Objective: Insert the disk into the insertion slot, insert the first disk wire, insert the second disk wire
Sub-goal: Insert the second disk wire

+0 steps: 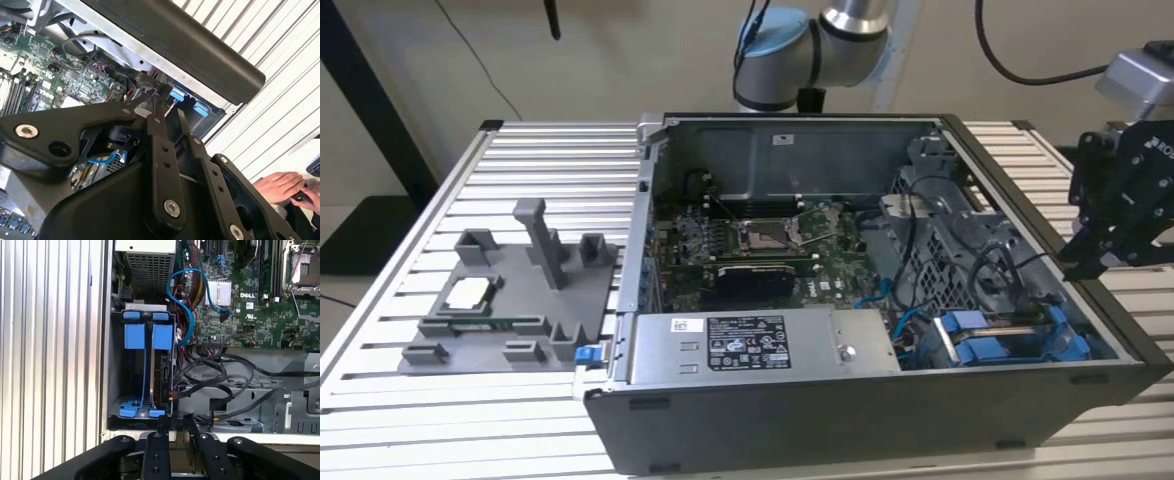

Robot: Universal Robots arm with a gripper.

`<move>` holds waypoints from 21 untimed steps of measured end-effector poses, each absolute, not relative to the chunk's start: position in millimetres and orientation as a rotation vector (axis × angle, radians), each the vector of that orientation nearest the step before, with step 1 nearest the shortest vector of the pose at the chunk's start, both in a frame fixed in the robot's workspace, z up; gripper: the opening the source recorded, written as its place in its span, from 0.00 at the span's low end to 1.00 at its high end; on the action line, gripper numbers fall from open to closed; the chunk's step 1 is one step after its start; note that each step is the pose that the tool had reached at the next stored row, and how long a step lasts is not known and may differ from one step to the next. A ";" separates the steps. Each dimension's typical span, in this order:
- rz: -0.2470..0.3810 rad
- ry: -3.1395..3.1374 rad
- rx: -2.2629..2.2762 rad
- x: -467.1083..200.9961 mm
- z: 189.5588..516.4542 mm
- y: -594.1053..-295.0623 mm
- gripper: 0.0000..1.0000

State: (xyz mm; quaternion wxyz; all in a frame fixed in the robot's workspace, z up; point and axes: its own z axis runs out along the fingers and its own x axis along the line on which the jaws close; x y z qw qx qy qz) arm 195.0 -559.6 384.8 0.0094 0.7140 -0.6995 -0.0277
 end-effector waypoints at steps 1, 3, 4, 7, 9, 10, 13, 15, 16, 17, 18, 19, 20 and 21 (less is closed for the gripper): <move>-0.087 -2.185 2.230 195.1 384.8 -559.5 0.27; -0.087 -2.185 2.230 195.2 384.8 -559.6 0.27; -0.087 -2.184 2.230 195.4 384.7 -559.6 0.27; -0.087 -2.184 2.230 195.5 384.8 -559.6 0.27; -0.087 -2.184 2.230 196.2 384.6 -559.6 0.27; -0.087 -2.184 2.230 196.5 384.5 -559.6 0.27; -0.087 -2.184 2.230 196.9 383.9 -559.6 0.27; -0.088 -2.185 2.230 197.2 382.8 -559.6 0.27; -0.090 -2.185 2.231 197.3 382.1 -559.6 0.27; -0.093 -2.187 2.232 197.5 381.4 -559.6 0.27; -0.097 -2.188 2.234 197.7 380.7 -559.6 0.27; -0.104 -2.191 2.237 198.2 379.9 -559.6 0.27; -0.111 -2.193 2.240 198.6 379.3 -559.5 0.27; -0.118 -2.197 2.244 199.3 378.7 -559.6 0.27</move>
